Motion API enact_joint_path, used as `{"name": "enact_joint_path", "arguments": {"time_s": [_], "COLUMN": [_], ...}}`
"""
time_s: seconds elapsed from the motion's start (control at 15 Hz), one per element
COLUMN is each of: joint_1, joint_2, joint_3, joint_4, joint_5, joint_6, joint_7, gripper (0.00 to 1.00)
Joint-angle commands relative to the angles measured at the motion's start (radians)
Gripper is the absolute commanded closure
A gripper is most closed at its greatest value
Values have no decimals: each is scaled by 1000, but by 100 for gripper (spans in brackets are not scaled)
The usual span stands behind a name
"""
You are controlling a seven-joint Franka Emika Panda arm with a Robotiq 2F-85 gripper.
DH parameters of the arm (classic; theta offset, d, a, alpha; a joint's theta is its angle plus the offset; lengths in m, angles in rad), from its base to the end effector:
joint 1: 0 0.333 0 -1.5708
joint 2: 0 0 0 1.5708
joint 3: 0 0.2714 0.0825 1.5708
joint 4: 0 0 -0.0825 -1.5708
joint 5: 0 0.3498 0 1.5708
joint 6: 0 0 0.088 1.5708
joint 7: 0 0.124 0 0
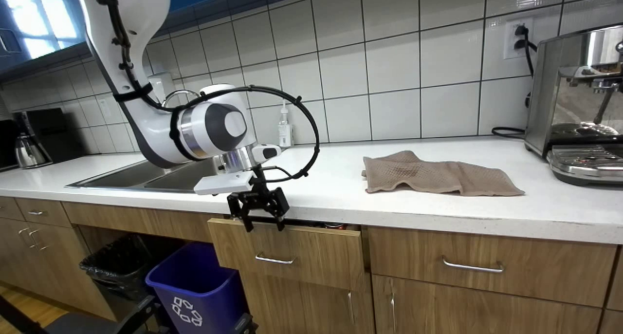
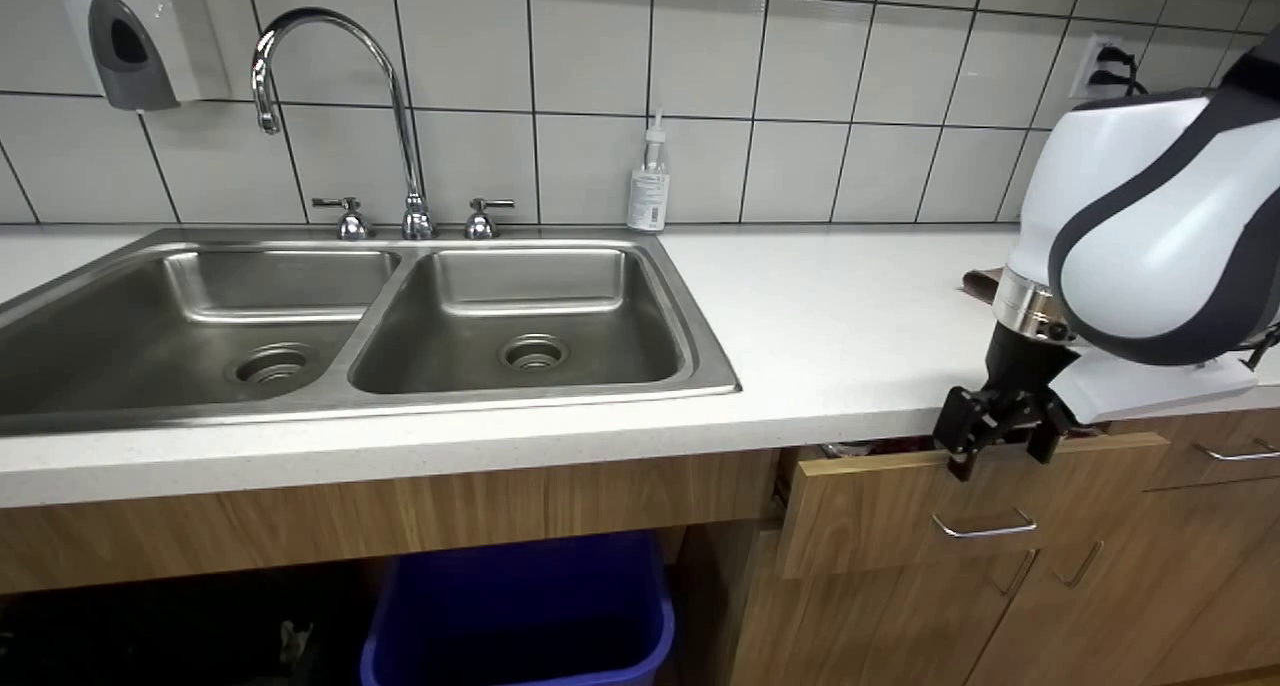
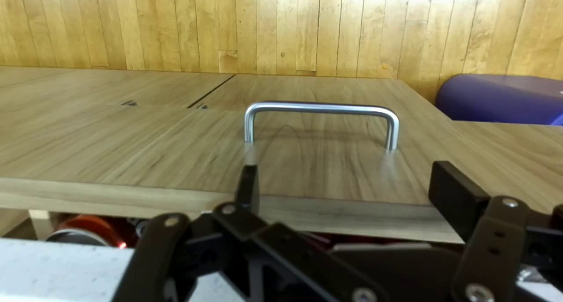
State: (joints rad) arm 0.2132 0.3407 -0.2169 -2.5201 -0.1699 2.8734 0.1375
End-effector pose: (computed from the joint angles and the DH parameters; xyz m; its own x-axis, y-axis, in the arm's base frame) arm 0.4350 -0.0023 0.1280 0.9991 0.0364 0.0205 0.0337 -0.9925 0.1171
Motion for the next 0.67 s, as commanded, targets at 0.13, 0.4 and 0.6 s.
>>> {"name": "enact_joint_path", "arguments": {"time_s": [0.13, 0.4, 0.6], "joint_1": [45, 18, 54], "joint_2": [-192, -284, -331], "joint_3": [-26, 9, -14], "joint_4": [-63, -80, -86], "joint_5": [-173, -308, -331], "joint_6": [-63, -64, -55], "joint_7": [106, 201, 228], "gripper": [0, 0, 0]}}
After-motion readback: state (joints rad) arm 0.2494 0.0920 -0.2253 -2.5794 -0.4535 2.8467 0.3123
